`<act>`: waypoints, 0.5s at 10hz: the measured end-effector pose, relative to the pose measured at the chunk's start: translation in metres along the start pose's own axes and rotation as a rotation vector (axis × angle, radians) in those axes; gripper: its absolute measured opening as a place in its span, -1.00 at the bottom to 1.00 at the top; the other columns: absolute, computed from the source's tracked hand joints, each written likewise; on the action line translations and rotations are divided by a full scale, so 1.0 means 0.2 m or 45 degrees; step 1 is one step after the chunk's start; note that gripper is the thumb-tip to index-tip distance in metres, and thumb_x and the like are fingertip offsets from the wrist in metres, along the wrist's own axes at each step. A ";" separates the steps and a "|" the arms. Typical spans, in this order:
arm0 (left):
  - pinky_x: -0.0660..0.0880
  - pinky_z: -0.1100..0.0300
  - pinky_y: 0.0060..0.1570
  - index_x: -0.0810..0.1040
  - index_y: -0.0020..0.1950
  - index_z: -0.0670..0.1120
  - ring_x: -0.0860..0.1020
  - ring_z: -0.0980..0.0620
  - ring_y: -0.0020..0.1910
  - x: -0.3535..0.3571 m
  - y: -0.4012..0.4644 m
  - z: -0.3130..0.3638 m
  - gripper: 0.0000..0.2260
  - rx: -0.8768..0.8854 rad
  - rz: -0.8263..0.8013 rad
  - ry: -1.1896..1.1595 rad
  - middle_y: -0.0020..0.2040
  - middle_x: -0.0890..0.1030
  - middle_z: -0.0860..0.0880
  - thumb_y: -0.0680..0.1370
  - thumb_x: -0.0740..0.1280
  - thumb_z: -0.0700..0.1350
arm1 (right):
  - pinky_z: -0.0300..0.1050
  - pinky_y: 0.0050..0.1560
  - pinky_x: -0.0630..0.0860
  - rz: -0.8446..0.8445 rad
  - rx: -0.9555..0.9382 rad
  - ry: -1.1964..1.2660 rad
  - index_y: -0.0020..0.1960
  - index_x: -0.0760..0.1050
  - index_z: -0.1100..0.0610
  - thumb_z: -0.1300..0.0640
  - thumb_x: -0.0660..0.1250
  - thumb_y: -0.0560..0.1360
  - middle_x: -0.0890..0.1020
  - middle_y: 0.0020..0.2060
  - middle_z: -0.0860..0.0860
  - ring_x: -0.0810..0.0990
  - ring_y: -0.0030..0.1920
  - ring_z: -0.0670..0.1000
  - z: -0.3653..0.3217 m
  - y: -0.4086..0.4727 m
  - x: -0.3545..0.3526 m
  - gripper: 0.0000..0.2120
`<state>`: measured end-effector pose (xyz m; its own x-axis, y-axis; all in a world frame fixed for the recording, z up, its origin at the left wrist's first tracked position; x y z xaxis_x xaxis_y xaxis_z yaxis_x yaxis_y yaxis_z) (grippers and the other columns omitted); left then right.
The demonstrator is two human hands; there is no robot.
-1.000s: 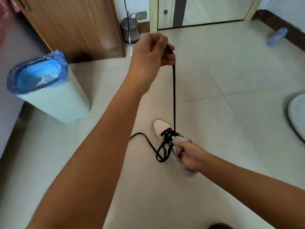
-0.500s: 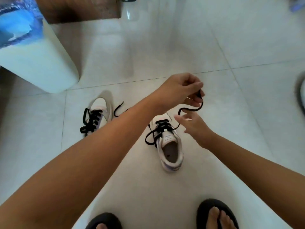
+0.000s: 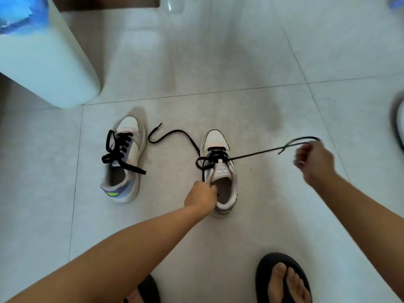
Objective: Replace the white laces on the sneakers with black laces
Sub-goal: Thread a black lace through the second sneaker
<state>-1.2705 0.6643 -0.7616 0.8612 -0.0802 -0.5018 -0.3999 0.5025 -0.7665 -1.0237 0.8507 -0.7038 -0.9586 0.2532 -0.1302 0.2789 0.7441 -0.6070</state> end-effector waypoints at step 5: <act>0.32 0.13 -0.12 0.44 0.11 -0.22 0.52 -0.20 0.06 -0.20 0.01 0.01 -0.72 0.177 0.184 0.372 0.11 0.56 -0.20 0.61 0.08 -0.05 | 0.00 0.26 0.28 -0.111 -0.806 -1.390 0.35 0.33 0.25 0.28 0.24 0.52 0.39 0.30 0.22 0.37 0.30 0.20 -0.08 -0.02 0.25 -0.60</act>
<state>-1.3052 0.6709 -0.7428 0.6646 -0.2327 -0.7101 -0.4474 0.6372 -0.6275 -1.0718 0.8706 -0.6952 -0.4388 -0.2271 -0.8694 -0.0983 0.9739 -0.2047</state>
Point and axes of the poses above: each hand's wrist, its own y-axis towards the middle knuckle, its own x-axis out of the palm, z = x × y, the point moved 8 cm from there along y, towards the middle knuckle
